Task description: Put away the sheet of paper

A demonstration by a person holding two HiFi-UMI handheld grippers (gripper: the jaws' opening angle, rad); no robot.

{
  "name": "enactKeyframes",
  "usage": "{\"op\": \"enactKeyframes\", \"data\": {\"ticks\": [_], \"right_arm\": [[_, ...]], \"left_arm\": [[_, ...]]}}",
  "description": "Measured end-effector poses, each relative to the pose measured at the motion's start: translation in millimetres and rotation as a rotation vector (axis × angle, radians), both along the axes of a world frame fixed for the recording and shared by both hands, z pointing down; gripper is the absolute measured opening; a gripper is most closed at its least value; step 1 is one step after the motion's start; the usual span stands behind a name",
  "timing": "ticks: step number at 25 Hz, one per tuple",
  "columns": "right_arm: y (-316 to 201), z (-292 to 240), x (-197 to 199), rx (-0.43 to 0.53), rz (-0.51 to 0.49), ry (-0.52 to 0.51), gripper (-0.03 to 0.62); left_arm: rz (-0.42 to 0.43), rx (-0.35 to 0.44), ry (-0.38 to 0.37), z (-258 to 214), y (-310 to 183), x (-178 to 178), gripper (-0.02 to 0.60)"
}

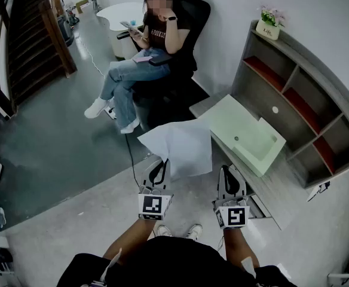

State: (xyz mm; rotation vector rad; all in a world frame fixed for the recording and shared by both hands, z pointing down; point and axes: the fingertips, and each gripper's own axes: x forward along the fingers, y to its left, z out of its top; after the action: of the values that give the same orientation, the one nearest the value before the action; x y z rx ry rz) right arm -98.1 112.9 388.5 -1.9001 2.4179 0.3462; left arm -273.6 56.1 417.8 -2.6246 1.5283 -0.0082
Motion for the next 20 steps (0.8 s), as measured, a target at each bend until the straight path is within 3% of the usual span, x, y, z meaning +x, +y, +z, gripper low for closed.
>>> {"op": "enactKeyframes", "data": {"ticks": [14,20], "right_arm": [[4.9,-18.2,-14.1,0.047,-0.013,-0.006,0.021],[9.4,-8.7,-31.9,0.007,-0.028,0.009,0.021]], "left_arm": [[0.021,0.008,-0.002,-5.8,4.0,-2.5,0.014],[0.056,0.006,0.004,-2.2,8.9,-11.3,0.014]]}}
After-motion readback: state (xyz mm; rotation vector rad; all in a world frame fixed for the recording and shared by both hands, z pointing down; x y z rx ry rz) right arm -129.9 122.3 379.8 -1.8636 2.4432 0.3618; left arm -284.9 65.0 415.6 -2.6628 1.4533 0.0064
